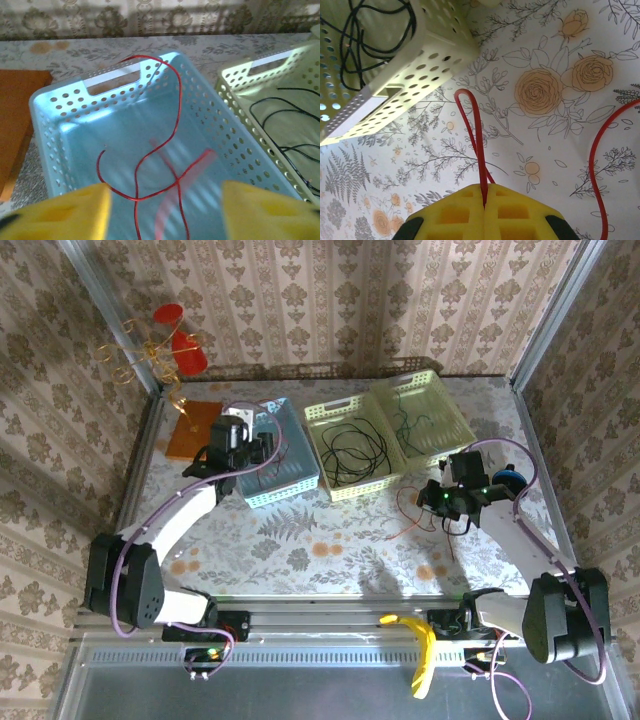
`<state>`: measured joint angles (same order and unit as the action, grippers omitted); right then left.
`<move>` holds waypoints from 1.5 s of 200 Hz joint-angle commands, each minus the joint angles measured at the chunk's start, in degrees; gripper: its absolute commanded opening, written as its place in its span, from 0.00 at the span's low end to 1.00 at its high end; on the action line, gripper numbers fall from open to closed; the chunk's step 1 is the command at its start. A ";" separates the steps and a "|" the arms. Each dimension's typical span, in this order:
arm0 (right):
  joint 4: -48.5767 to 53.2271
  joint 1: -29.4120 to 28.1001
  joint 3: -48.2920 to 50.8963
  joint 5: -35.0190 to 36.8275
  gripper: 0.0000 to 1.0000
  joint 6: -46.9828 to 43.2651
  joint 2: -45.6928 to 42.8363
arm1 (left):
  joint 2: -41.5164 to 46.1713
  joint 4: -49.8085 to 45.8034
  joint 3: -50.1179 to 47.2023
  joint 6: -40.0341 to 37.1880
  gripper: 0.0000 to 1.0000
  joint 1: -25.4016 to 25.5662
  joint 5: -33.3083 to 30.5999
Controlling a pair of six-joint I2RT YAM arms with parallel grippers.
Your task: Untangle the cables
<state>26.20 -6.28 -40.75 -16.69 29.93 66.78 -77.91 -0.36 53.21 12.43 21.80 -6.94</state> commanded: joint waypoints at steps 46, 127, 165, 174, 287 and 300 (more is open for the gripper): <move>0.25 -5.44 -3.76 1.40 0.00 -3.23 -8.99 | 7.67 3.69 -1.50 2.47 1.00 5.93 -6.02; -5.84 -23.82 -35.11 0.21 0.00 -6.31 -0.95 | 19.22 -9.83 -9.26 18.16 1.00 6.94 -36.47; -13.30 -24.48 -50.08 -3.79 0.00 -2.21 12.40 | 23.39 -15.90 -10.88 21.77 1.00 6.94 -39.97; -14.26 -24.56 -53.78 -5.61 0.00 -1.14 18.16 | 24.05 -16.64 -11.19 22.25 1.00 6.94 -40.12; 0.83 -29.58 -87.01 -1.45 0.06 -2.42 63.91 | 25.14 -15.76 -10.22 19.78 1.00 7.20 -37.15; 4.15 -31.05 -86.91 2.90 0.33 -4.85 64.13 | 25.10 -13.91 -10.19 18.26 1.00 6.99 -34.24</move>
<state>23.51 -34.72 -124.03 -20.18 29.39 131.63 -53.49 -16.64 42.57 33.19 28.84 -44.71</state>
